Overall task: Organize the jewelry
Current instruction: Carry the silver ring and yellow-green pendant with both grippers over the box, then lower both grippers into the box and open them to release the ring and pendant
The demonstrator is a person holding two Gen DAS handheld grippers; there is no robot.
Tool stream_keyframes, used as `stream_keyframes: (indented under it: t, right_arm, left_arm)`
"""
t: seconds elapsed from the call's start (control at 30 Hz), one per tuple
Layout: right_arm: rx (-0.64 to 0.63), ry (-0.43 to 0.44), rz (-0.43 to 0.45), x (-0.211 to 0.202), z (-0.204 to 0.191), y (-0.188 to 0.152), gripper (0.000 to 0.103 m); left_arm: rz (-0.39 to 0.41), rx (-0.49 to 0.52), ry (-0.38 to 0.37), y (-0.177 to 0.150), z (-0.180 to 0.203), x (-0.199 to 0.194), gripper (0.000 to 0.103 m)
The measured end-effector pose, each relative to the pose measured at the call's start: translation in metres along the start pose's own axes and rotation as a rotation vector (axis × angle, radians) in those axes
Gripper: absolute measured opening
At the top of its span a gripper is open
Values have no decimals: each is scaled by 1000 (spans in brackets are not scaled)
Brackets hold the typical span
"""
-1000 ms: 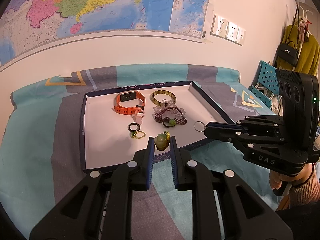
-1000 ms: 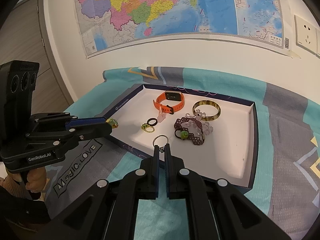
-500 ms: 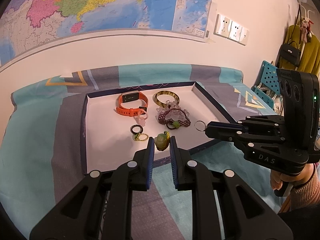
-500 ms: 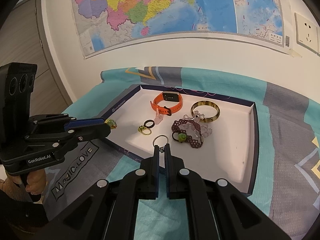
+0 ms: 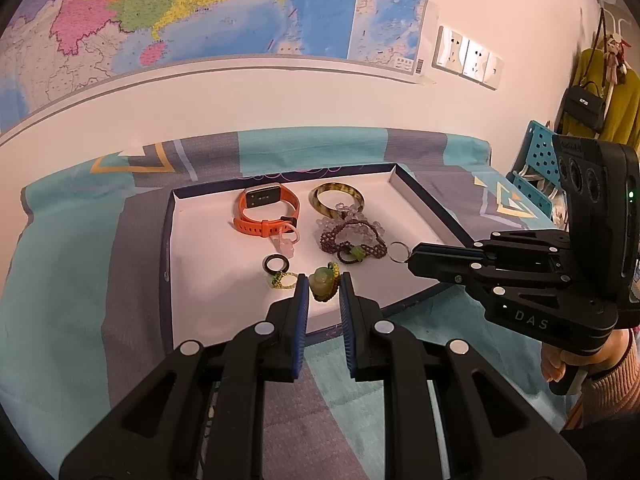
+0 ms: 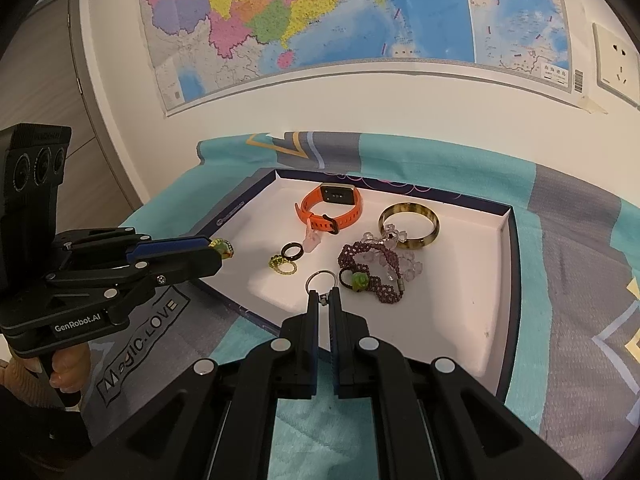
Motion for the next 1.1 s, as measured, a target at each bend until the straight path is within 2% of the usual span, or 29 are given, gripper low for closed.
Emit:
stream_keyframes:
  t: [1.1]
  right_arm:
    - [11,-19,-33,23,16,10,4]
  left_arm:
    - [-57,-1,59,3,-1,40,16]
Point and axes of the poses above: each gripper's, at about its wrist camera, not at the fingertips, and x roughly the way its jaws point, z to its right, y to its top, the point moved 3 cm from there along x, roughly the way its jaws point, and after that the axes turned 14 degrees about y, right-handed, at the moved point
